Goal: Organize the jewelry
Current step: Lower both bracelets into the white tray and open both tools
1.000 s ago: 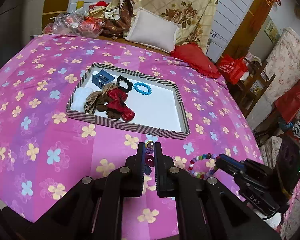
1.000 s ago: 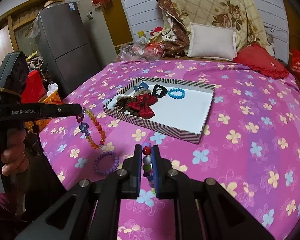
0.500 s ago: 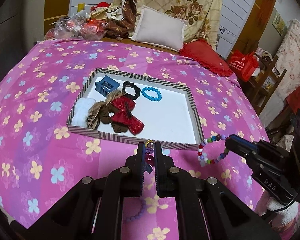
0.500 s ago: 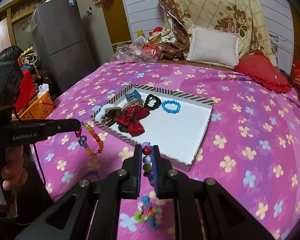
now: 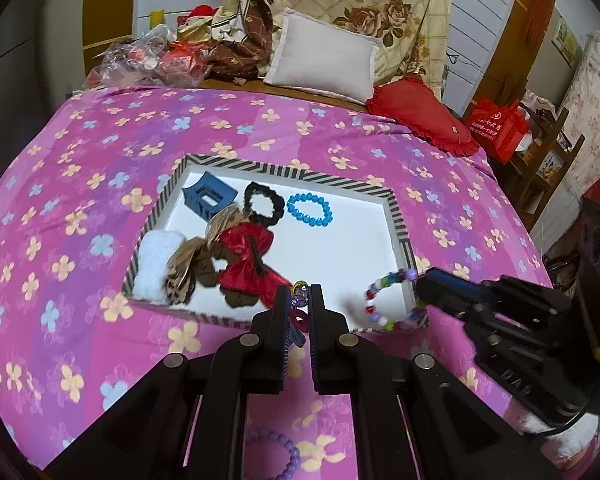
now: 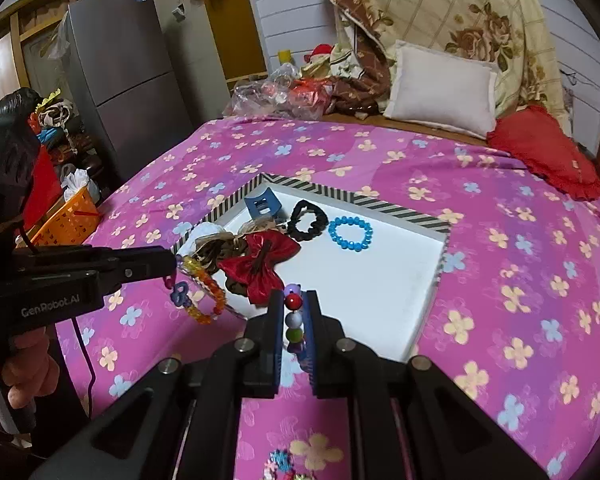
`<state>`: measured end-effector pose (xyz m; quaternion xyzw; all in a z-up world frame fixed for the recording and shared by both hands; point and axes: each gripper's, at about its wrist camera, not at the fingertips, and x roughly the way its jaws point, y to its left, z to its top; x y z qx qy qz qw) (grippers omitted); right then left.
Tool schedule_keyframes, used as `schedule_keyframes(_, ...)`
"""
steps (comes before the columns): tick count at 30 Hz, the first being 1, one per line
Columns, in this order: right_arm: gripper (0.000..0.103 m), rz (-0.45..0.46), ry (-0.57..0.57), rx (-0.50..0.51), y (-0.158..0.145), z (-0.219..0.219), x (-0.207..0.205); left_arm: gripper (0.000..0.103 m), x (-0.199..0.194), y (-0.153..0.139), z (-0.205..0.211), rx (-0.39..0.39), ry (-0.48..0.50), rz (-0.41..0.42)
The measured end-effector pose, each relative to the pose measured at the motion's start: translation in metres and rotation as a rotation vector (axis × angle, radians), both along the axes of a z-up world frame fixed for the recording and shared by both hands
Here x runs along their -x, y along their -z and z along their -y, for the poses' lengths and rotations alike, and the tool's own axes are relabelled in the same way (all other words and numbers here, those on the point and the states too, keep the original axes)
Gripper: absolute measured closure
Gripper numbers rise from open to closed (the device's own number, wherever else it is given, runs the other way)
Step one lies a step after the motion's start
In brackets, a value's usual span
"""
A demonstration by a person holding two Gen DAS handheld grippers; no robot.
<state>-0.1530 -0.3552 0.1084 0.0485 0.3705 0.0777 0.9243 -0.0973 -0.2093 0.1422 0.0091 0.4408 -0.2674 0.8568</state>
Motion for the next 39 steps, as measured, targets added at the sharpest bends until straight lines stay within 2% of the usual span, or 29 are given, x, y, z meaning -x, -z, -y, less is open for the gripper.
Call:
schedule_keyframes(5,0.093,-0.031,-0.01,-0.016,0.014,0.004,-0.02,0.097,-0.009,0.001,0.016,0.017,0.036,-0.01)
schedule_keyframes(9,0.093,-0.084,0.01,-0.003,0.035,0.017,-0.042,0.097,-0.019,0.013,0.033,0.024,0.072,-0.032)
schedule_keyframes(12,0.093,-0.145,0.048,0.008,0.058,0.034,-0.063,0.097,-0.037,0.034,0.048,0.0,0.083,-0.062)
schedule_keyframes(17,0.093,-0.199,0.103,0.027,0.079,0.059,-0.09,0.097,-0.073,0.072,0.055,-0.07,0.041,-0.092)
schedule_keyframes(24,0.093,-0.233,0.133,0.077,0.091,0.071,-0.126,0.097,-0.102,0.093,0.057,-0.086,-0.004,-0.125)
schedule_keyframes(31,0.093,-0.231,0.184,0.087,0.096,0.076,-0.144,0.097,-0.117,0.099,0.069,-0.099,-0.025,-0.109)
schedule_keyframes(32,0.092,-0.23,0.194,0.074,0.096,0.077,-0.143,0.097,-0.118,0.101,0.068,-0.102,-0.03,-0.109)
schedule_keyframes(34,0.082,-0.224,0.201,0.05,0.096,0.08,-0.139,0.097,-0.117,0.103,0.065,-0.101,-0.039,-0.107)
schedule_keyframes(35,0.076,-0.221,0.203,0.04,0.095,0.081,-0.136,0.096,-0.115,0.102,0.064,-0.099,-0.04,-0.102)
schedule_keyframes(36,0.076,-0.219,0.205,0.032,0.094,0.082,-0.133,0.093,-0.114,0.102,0.063,-0.103,-0.04,-0.099)
schedule_keyframes(38,0.076,-0.209,0.204,0.015,0.091,0.082,-0.124,0.079,-0.109,0.099,0.061,-0.114,-0.038,-0.091)
schedule_keyframes(39,0.075,-0.202,0.201,0.006,0.089,0.082,-0.118,0.077,-0.107,0.098,0.06,-0.112,-0.035,-0.086)
